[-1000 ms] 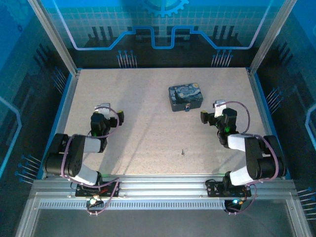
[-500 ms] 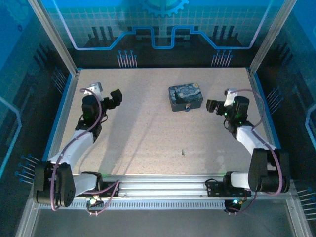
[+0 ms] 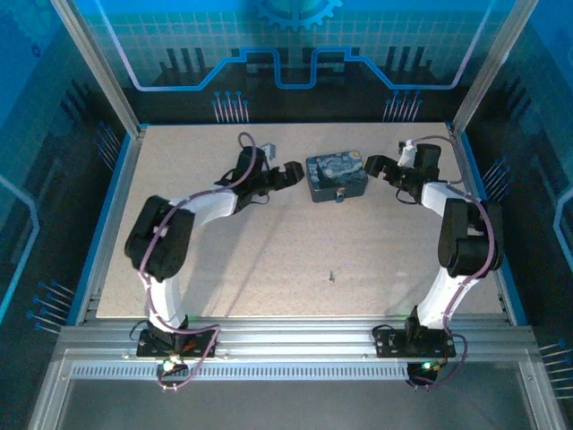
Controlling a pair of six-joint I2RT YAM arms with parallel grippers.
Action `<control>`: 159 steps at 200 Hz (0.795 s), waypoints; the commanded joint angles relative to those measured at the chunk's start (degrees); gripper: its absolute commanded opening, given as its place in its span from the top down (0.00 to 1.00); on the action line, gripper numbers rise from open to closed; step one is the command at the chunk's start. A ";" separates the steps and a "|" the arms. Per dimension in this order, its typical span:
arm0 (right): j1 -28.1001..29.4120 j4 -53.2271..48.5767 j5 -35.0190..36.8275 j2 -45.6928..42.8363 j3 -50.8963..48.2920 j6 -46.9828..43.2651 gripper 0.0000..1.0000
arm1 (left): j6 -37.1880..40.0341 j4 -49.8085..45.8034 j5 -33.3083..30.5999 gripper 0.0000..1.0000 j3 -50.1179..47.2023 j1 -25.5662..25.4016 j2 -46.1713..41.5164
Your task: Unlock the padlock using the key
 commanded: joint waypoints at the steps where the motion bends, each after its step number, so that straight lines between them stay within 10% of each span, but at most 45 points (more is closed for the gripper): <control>1: 1.45 -2.28 -3.55 2.98 3.26 0.65 0.00 | -3.25 -0.55 4.46 0.02 6.96 -1.25 4.78; 159: 8.86 -2.95 -13.37 3.35 2.01 -0.89 0.20 | -4.80 -3.67 8.61 0.08 15.19 -2.49 13.03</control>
